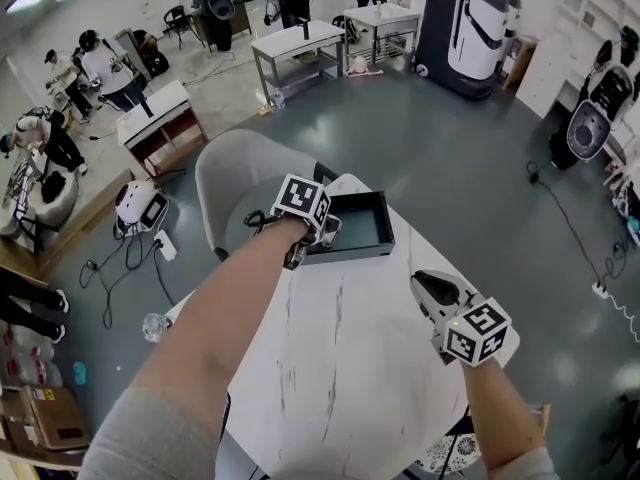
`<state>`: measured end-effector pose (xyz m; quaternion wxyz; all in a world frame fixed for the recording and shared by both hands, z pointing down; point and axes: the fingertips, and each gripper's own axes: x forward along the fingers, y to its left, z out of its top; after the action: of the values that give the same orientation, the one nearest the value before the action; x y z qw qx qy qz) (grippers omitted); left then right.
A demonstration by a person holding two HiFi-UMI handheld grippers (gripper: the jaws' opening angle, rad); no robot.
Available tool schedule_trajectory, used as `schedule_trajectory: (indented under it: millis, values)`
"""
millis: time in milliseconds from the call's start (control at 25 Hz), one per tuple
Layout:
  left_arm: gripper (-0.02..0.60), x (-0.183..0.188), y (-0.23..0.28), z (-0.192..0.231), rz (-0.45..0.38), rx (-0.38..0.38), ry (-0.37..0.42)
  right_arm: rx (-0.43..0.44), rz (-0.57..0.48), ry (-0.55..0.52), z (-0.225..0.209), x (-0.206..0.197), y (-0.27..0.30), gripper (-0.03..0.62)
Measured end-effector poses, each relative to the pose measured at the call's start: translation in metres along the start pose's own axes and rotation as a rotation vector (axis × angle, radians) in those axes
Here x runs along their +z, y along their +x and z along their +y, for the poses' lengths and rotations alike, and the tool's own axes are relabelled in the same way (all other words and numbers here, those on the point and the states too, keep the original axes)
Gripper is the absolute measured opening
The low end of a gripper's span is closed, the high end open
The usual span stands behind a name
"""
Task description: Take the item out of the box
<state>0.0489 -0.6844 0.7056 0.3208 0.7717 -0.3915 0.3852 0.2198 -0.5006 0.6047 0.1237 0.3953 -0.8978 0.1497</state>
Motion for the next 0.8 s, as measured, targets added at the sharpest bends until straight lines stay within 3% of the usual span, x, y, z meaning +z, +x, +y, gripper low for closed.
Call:
schedule_trajectory:
  millis: [800]
  values:
    - [0.410, -0.022, 0.038, 0.008, 0.285, 0.098, 0.073, 0.050, -0.018, -0.035, -0.003, 0.016, 0.029, 0.011]
